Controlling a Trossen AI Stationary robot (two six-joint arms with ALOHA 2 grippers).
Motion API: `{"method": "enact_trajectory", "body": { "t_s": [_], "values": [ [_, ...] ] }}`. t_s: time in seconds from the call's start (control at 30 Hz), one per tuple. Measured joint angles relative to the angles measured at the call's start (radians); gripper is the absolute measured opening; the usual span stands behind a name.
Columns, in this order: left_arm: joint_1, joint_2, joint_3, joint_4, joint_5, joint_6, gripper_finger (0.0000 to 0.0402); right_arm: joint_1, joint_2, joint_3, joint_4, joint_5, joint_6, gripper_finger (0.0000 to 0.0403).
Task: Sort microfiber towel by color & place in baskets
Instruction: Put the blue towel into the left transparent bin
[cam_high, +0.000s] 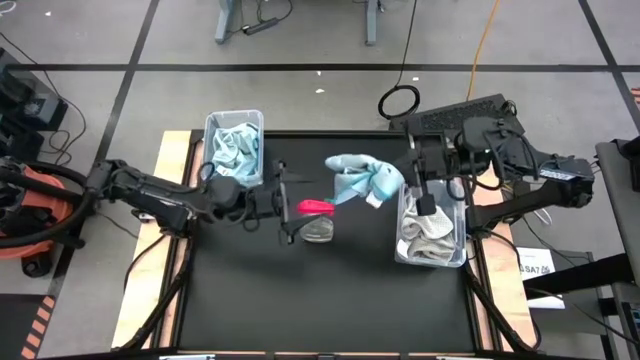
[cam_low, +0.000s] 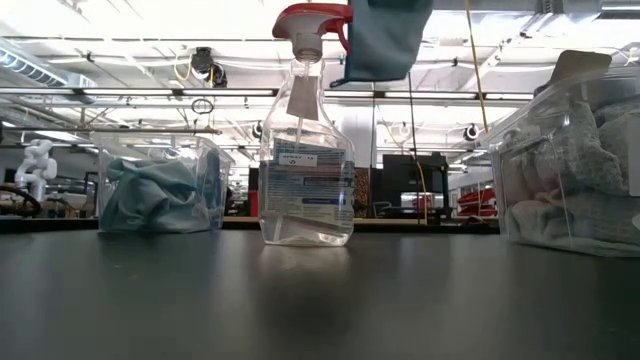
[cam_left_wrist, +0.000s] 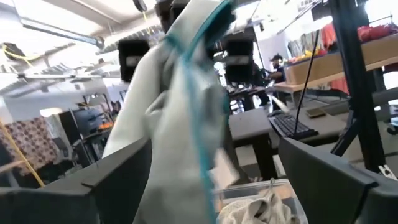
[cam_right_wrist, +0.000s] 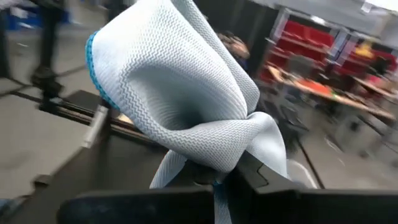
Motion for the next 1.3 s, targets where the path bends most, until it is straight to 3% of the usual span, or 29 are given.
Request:
{"method": "enact_trajectory", "body": {
  "t_s": [0.3,0.63,0.73,0.8,1.03,1.3],
  "values": [
    [0.05,0.132,0.153,-0.045,0.04,0.001,0.0357,0.063,0.066,0.019,0.059,-0.049,-0.056,0.0002],
    [0.061,0.273,0.33,-0.254,0.064,0.018,0.0349,0.097,0.11,0.019,0.105,-0.049,-0.077,0.0002],
    [0.054,0.281,0.344,-0.266,0.064,0.025,0.0306,0.1,0.11,0.019,0.095,-0.045,-0.077,0.0002],
    [0.053,0.281,0.345,-0.264,0.064,0.042,0.0256,0.1,0.11,0.019,0.076,-0.045,-0.067,0.0002],
    [0.051,0.238,0.345,-0.342,0.047,0.115,0.0031,0.101,0.108,0.019,-0.007,-0.045,-0.036,0.0014],
    [0.04,0.147,0.345,-0.406,-0.023,0.161,0.0016,0.12,0.108,0.019,-0.163,-0.037,-0.002,0.0028]
  ]
}}
